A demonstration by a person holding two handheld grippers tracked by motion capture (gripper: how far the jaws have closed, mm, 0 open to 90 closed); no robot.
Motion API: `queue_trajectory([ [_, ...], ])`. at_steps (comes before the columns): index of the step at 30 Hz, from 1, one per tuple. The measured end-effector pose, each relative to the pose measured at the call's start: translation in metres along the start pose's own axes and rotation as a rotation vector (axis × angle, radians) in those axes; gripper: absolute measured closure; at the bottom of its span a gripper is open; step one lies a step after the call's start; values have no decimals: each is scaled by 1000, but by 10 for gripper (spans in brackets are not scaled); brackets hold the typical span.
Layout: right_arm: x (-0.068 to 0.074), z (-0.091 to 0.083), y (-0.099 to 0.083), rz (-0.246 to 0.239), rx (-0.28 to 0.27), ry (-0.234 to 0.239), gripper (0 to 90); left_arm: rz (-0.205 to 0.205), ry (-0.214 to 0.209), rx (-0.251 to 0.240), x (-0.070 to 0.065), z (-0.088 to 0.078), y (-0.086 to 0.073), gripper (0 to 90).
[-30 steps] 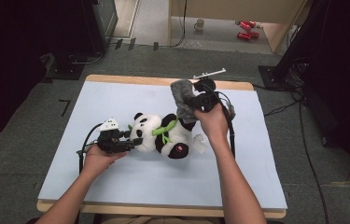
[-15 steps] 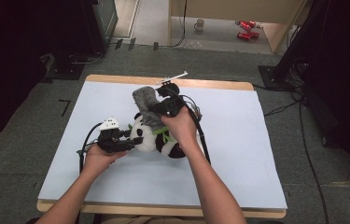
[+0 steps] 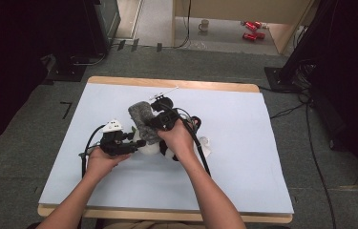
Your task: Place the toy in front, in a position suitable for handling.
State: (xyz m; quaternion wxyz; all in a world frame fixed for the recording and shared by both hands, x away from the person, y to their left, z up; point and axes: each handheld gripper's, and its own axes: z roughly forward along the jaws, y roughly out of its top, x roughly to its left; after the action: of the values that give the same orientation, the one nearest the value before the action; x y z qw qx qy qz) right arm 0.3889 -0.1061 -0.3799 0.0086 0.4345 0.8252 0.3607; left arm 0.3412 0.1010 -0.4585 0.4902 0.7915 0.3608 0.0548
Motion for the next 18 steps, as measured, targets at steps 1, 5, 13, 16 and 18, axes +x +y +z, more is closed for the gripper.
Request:
queue_trajectory([
  [1, -3, -2, -1, 2, -2, -8, 778, -5, -1, -1, 0, 0, 0, 491],
  [5, -10, -11, -5, -7, 5, -37, 779, -15, -5, 1, 2, 1, 0, 492],
  [13, -36, -29, -24, 28, 37, -124, 781, -7, -9, 9, 2, 1, -1, 494],
  [16, -44, -37, -33, 57, 6, -94, 781, 0, -9, 7, 1, 1, -1, 494],
  [18, -45, -39, -35, 55, -6, -97, 781, 2, -9, 7, 1, 1, -1, 494],
])
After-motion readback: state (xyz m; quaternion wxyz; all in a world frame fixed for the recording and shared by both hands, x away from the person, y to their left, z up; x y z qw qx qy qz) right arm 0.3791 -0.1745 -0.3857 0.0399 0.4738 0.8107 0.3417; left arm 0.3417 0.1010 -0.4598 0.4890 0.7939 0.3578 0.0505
